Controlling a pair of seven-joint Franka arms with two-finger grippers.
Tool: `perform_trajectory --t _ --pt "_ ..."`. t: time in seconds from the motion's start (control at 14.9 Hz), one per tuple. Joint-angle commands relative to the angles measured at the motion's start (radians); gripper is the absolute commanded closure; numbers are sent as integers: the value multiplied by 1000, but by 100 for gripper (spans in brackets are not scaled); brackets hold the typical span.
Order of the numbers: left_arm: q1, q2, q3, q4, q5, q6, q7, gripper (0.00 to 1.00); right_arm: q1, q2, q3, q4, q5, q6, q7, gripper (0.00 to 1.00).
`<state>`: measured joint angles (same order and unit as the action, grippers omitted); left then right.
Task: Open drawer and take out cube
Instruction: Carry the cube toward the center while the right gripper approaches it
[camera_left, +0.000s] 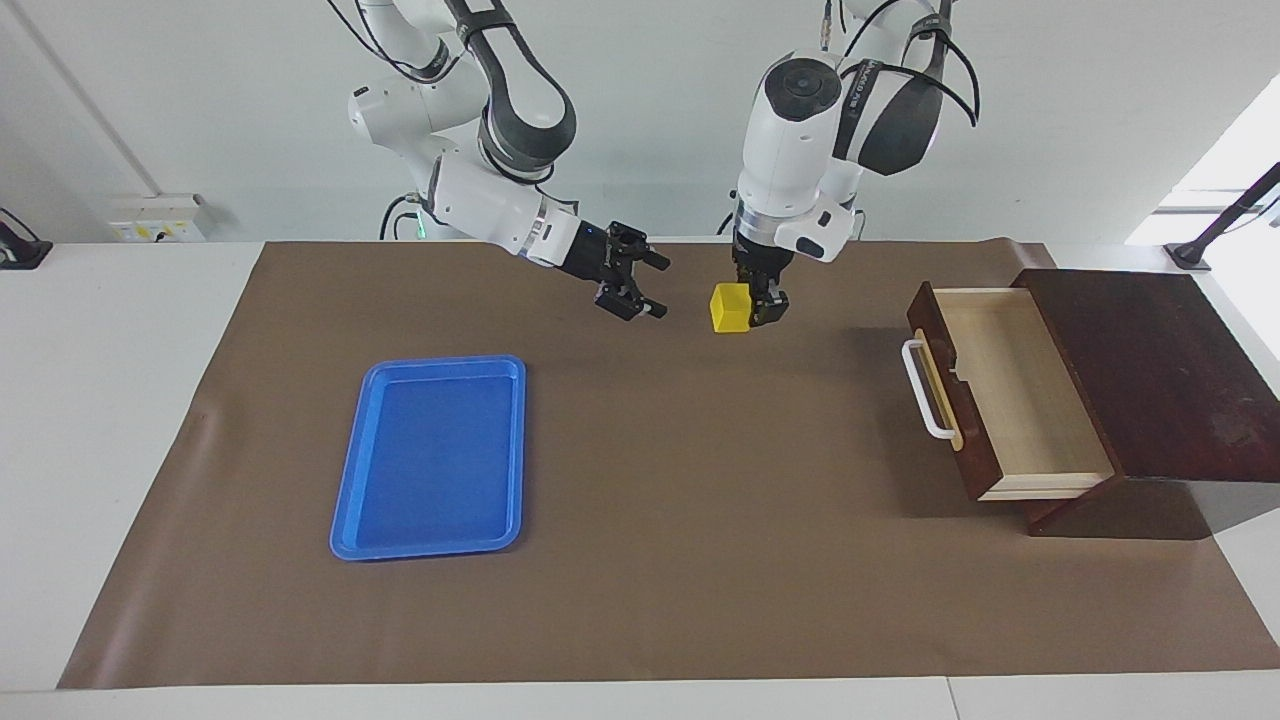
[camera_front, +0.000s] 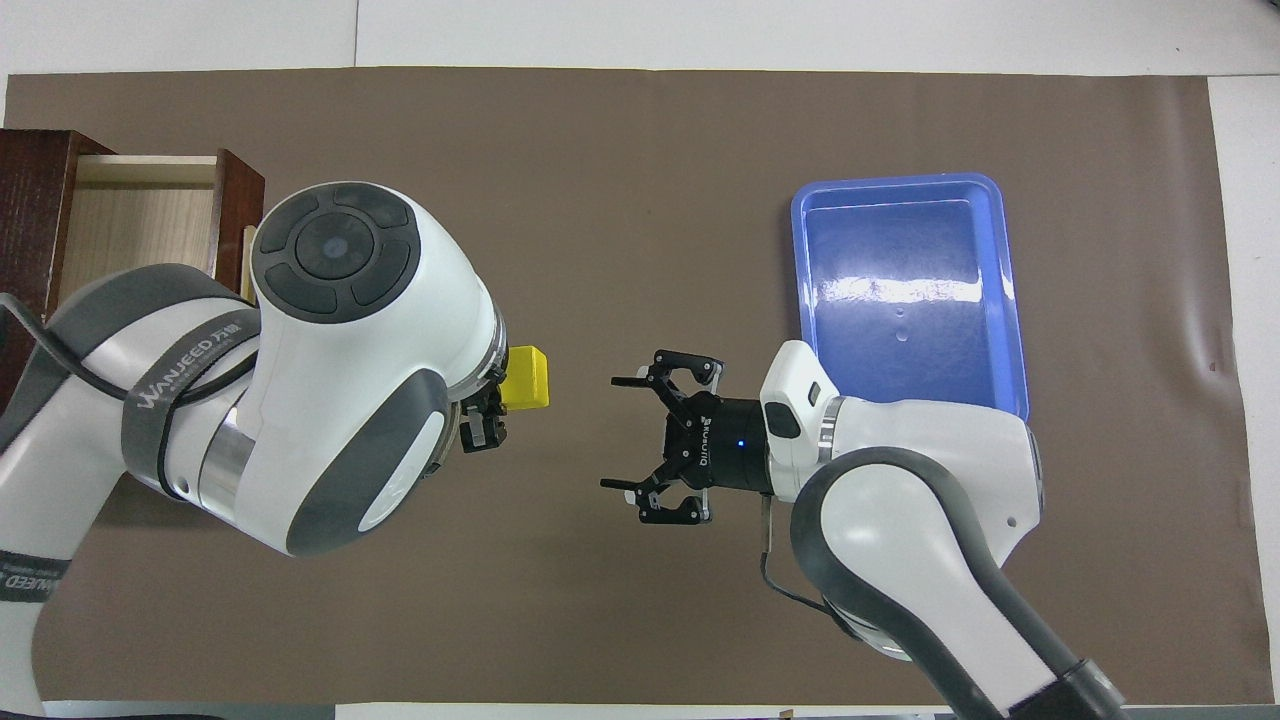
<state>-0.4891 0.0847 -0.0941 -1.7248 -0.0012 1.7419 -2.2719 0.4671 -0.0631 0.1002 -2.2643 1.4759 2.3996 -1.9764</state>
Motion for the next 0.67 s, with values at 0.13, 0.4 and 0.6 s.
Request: perform_trajectory --t 0.13,0.4,0.6 --pt "-8 -43 4 -55 -20 34 -9 100 56 45 -2 75 31 46 -19 0" --pt "-9 -45 4 -56 -20 34 -8 100 38 77 -2 100 9 4 -94 0" --pt "-9 -48 2 -64 -20 34 -8 100 16 94 -4 126 1 -13 -91 0"
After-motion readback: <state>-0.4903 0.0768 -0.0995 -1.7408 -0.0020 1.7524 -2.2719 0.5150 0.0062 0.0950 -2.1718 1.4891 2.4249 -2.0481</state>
